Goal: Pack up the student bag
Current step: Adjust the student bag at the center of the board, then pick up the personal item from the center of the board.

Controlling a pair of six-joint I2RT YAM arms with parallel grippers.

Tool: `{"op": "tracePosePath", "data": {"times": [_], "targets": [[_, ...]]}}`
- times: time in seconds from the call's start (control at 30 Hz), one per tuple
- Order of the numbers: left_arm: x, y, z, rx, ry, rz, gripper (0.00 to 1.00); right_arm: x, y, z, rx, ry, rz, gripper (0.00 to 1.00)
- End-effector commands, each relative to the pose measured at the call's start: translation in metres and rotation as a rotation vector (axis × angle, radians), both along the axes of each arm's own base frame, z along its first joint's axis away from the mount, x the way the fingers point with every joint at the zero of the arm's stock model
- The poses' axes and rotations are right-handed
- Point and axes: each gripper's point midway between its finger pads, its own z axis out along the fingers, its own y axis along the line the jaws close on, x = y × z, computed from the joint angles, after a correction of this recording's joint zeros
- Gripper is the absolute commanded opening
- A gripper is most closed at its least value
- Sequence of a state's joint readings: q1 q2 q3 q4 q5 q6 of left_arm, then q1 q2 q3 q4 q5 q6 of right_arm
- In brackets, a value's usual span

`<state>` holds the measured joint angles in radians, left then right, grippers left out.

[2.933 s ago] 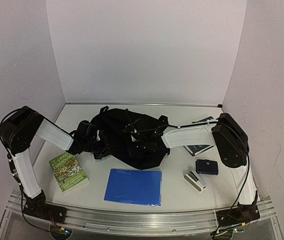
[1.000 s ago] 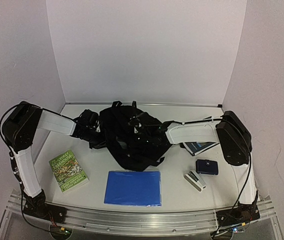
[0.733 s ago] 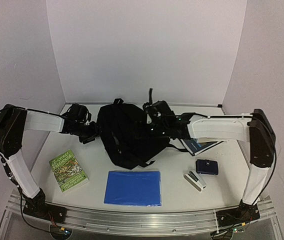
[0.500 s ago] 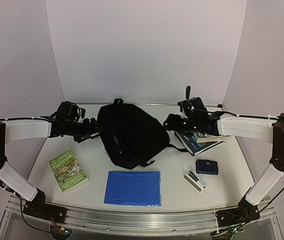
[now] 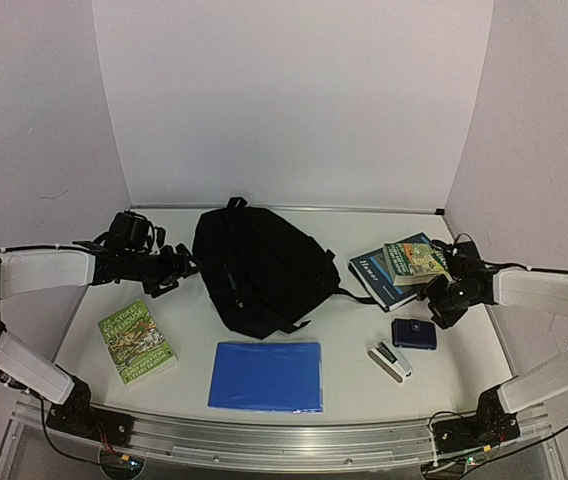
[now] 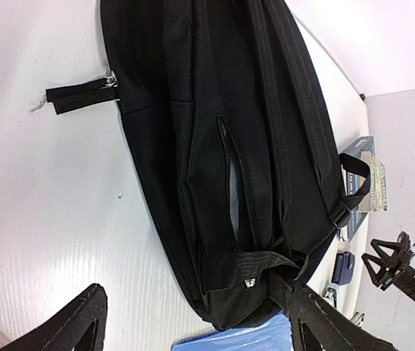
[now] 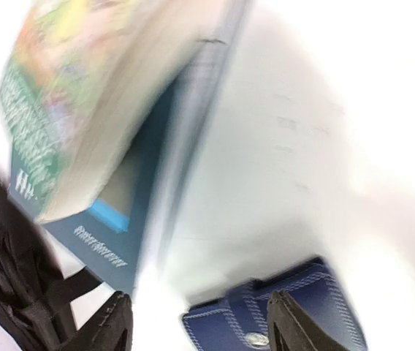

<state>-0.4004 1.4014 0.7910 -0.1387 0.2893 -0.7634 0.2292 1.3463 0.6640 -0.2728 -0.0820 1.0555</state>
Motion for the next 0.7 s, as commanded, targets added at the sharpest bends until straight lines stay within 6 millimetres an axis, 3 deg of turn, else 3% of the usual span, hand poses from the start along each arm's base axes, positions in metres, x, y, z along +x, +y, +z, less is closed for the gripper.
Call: {"op": "tracePosePath", "data": {"times": [0.0, 0.23, 0.43, 0.67], "targets": [[0.001, -0.003, 0.012, -0.03, -0.029, 0.002, 0.86, -0.039, -0.006, -0.03, 0.109, 0.176, -0.138, 0.63], [-0.003, 0.003, 0.009, -0.029, -0.039, 0.029, 0.86, -0.074, -0.005, -0.036, 0.168, 0.265, -0.202, 0.64], [-0.006, 0.005, 0.01, -0.023, -0.046, 0.027, 0.86, -0.077, -0.015, -0.013, 0.163, 0.194, -0.267, 0.65], [-0.007, 0.004, 0.01, -0.03, -0.04, 0.022, 0.86, -0.076, -0.012, -0.011, 0.172, 0.189, -0.243, 0.6]]}}
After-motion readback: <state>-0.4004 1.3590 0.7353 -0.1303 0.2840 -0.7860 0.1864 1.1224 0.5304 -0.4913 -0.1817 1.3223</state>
